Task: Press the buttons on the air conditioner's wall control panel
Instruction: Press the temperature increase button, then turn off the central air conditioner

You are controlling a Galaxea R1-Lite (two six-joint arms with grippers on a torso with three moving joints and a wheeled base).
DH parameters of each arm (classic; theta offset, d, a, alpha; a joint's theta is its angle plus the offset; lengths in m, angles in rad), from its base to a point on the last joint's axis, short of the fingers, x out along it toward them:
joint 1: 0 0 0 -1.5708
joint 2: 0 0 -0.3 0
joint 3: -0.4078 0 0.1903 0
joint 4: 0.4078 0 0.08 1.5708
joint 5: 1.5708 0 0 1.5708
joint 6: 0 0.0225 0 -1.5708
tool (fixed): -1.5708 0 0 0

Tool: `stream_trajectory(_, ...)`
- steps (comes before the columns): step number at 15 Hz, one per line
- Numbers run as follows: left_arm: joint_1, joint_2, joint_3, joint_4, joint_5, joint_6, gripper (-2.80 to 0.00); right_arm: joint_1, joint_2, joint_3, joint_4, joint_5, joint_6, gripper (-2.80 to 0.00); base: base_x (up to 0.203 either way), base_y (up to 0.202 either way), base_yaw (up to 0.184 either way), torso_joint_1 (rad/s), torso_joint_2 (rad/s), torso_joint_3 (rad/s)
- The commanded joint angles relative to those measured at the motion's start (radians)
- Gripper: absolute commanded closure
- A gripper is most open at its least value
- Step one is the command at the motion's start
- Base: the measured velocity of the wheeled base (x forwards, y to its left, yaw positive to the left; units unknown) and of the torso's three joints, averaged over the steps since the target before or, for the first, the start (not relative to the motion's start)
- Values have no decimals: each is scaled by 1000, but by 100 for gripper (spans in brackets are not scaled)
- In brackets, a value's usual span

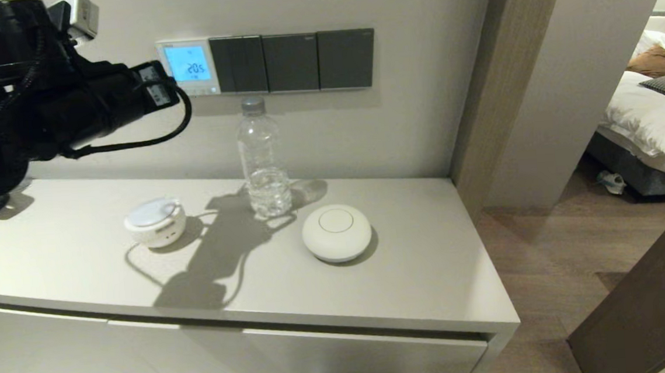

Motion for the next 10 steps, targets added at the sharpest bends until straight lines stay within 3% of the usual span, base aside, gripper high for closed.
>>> stream_trajectory(1,0,-192,117,1,1,5,0,0,-2,3,-1,0,0,0,0,0,0,0,0,0)
stream_trajectory(5,0,-496,334,35,2,52,0,0,-2,3,-1,1,1,0,0,0,0,0,0,0)
stream_trajectory(10,6,-929,571,189,2,85,0,0,-2,3,0,-1,2,0,0,0,0,0,0,0)
